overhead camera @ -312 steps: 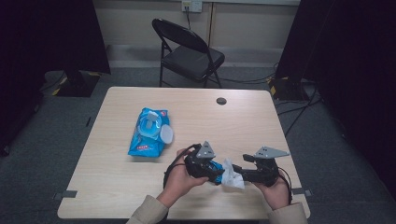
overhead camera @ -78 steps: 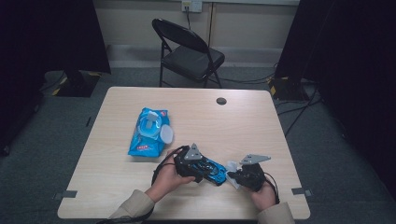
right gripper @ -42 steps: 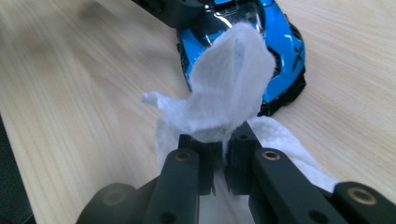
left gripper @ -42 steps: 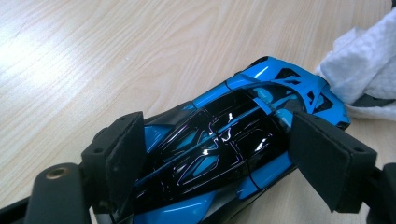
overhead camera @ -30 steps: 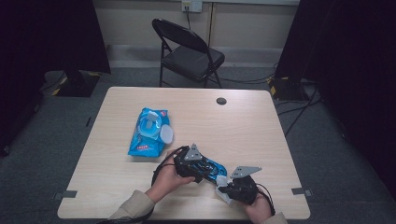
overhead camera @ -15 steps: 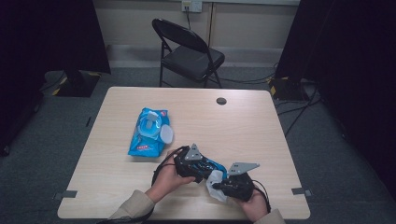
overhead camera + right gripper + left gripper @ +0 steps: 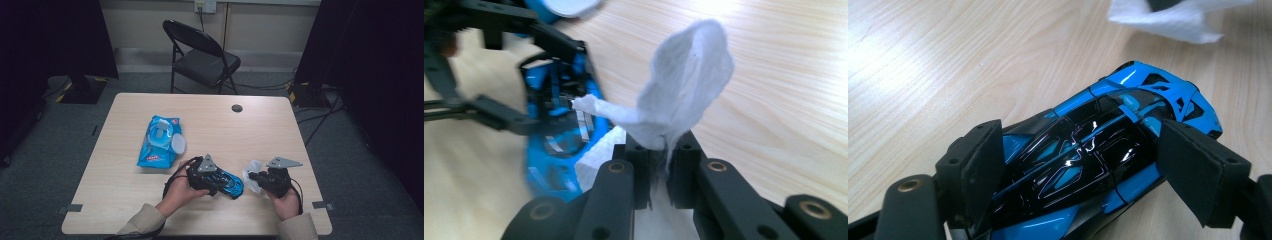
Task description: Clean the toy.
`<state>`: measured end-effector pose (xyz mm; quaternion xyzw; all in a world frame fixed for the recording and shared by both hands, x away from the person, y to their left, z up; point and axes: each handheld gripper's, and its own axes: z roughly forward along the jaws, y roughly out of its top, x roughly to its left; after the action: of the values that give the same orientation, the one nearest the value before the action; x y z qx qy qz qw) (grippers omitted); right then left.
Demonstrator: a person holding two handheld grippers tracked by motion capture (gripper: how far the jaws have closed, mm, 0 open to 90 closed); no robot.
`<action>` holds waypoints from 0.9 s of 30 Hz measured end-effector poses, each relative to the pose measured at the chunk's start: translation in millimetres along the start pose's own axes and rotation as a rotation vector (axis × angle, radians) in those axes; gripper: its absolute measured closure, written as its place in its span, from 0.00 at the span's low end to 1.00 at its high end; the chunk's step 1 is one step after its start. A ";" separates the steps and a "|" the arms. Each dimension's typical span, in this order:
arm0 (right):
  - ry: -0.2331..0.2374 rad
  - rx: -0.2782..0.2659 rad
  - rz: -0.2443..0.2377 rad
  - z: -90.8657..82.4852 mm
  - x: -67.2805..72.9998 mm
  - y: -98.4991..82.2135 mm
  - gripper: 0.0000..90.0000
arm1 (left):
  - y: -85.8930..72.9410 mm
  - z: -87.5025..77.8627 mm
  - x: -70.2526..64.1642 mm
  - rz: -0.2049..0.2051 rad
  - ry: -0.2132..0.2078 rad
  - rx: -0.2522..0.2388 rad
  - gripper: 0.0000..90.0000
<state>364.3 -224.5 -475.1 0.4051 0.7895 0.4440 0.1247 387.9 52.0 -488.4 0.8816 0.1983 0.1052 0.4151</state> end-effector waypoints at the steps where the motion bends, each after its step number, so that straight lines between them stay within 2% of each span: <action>1: 0.000 0.007 0.005 2.5 -1.5 -0.3 0.92 | 0.0 0.3 -0.4 -0.002 0.000 -0.003 0.21; 12: 0.004 0.094 -0.027 32.6 5.1 -7.2 0.91 | -0.3 0.2 -0.4 -0.001 0.000 -0.006 0.21; 27: -0.011 0.126 -0.034 34.1 7.4 -9.3 0.92 | -0.6 0.3 -0.1 -0.002 -0.004 -0.008 0.21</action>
<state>373.6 -201.0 -501.0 0.4011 0.8219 0.3891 0.1108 387.7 52.0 -489.1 0.8801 0.1977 0.1039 0.4191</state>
